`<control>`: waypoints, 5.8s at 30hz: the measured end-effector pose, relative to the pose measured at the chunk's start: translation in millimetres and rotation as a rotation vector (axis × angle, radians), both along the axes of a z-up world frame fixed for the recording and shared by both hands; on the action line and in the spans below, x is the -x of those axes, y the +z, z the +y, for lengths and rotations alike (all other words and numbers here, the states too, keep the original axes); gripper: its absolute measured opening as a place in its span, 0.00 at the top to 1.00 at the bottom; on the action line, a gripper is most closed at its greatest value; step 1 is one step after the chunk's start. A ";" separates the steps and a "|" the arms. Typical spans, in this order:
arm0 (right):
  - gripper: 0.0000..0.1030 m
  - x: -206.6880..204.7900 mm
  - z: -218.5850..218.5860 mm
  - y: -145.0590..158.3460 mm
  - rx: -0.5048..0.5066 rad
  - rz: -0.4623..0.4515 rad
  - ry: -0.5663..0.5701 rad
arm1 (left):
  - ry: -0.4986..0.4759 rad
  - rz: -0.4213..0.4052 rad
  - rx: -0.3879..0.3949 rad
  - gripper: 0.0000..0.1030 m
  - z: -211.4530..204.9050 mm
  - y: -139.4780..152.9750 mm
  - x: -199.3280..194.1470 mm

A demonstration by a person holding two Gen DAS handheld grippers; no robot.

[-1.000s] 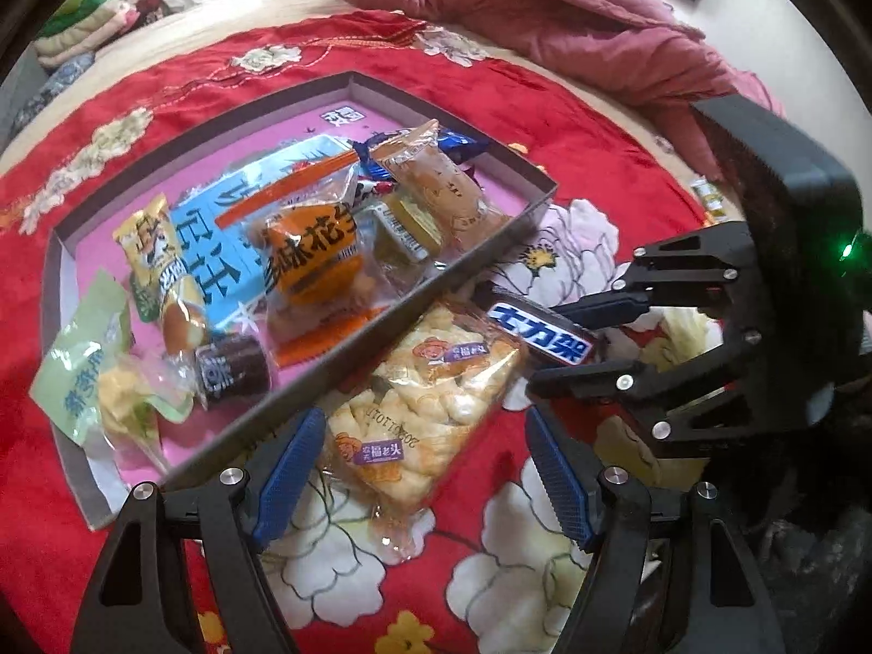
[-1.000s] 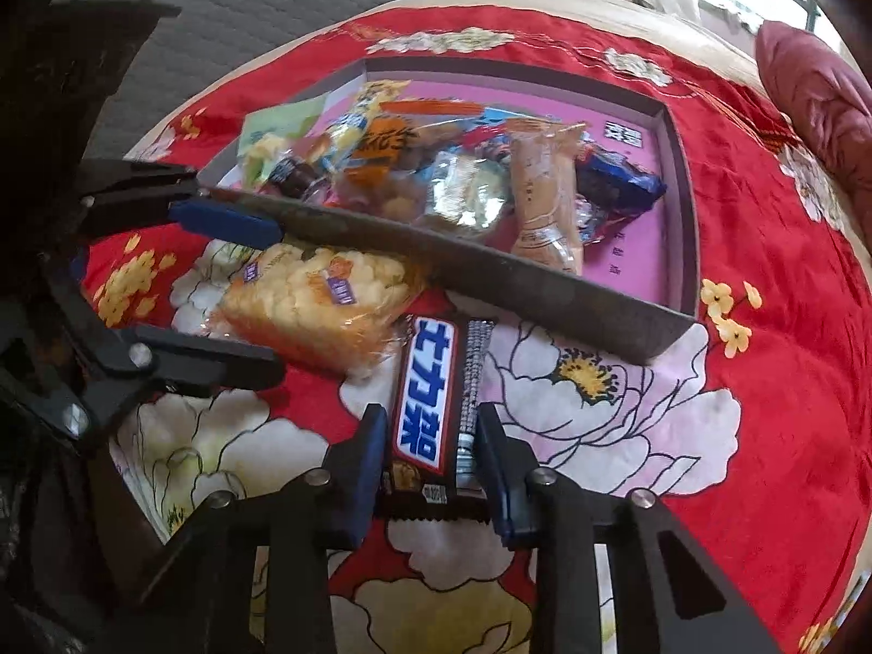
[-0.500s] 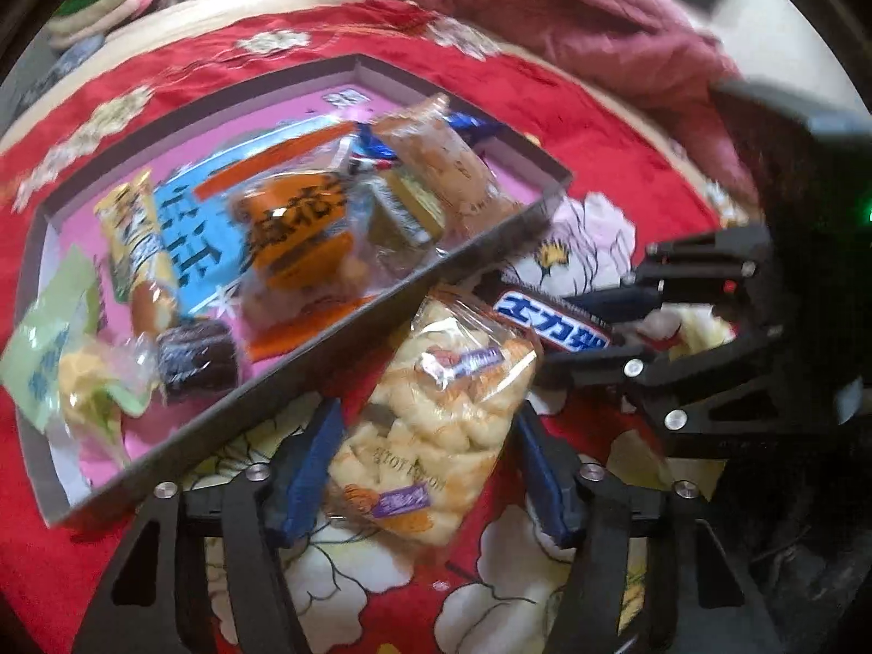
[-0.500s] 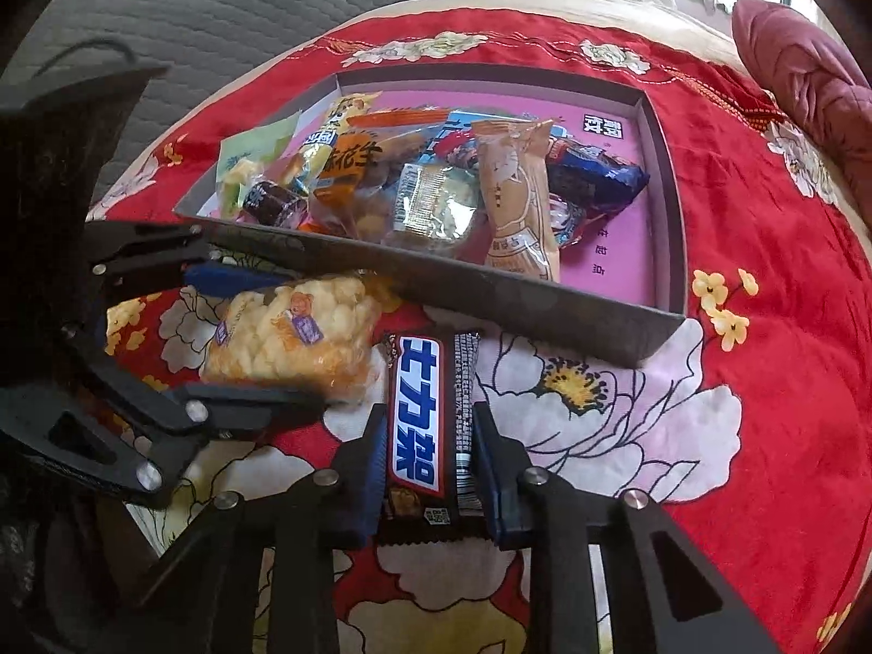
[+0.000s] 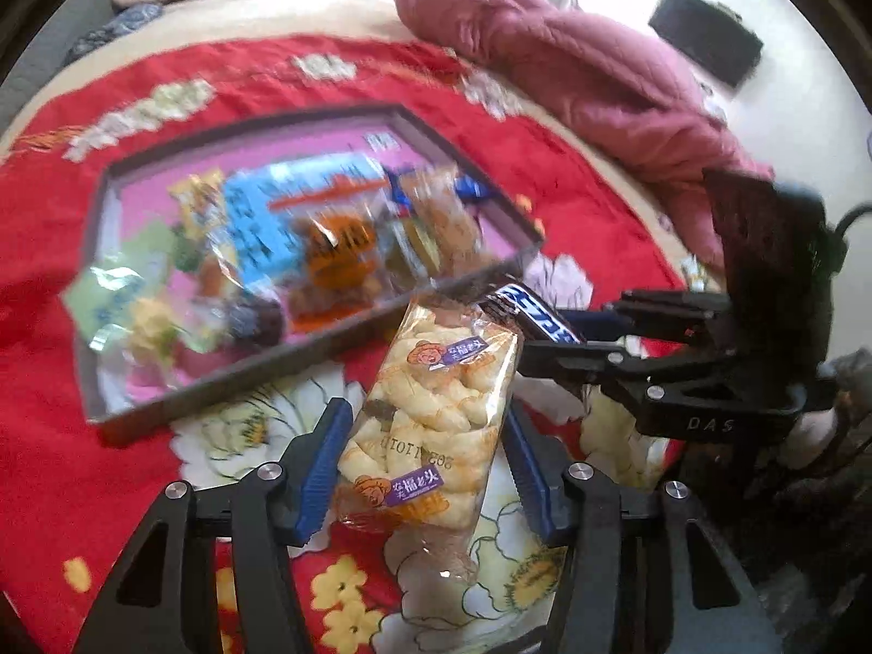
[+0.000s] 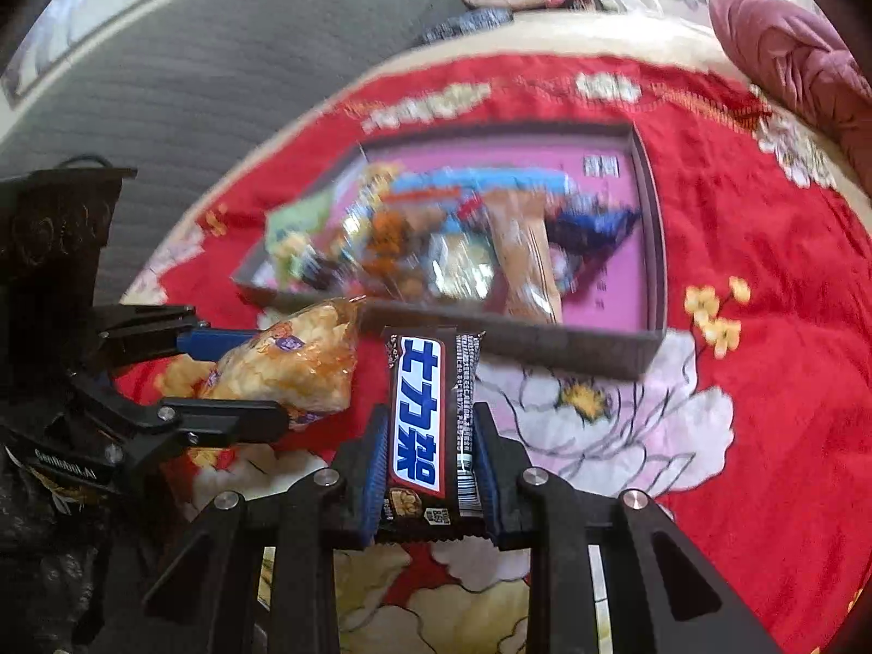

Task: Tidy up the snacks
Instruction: 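Grasp the chocolate bar with the right tool while the left tool grasps the puffed snack bag, then lift the chocolate bar and puffed snack bag and carry them over the tray, then lower the chocolate bar and puffed snack bag into the tray, then open both tools to release the chocolate bar and snack bag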

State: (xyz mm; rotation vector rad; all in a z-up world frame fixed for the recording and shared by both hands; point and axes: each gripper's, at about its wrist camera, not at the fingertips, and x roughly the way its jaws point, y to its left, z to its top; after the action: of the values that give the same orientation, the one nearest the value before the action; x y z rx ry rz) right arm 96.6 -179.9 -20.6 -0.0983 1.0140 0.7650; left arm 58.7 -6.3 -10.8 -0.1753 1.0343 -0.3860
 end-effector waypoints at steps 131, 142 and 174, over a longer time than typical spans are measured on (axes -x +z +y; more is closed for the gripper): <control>0.64 -80.2 -11.1 -2.3 -0.056 -0.129 -0.290 | 0.411 0.039 -0.163 0.51 42.2 -13.6 -98.4; 0.60 -79.7 -12.5 -0.2 -0.066 -0.135 -0.291 | 0.400 0.012 -0.149 0.44 40.7 -2.0 -98.5; 0.19 -49.8 -16.8 34.8 -0.075 -0.272 -0.323 | 0.408 -0.037 -0.144 0.27 28.3 37.3 -50.5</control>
State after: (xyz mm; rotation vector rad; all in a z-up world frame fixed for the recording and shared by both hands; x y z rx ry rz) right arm 146.4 -196.7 14.2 0.0265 0.7180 0.4775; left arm 109.2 22.1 26.5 -0.2433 0.9587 0.0547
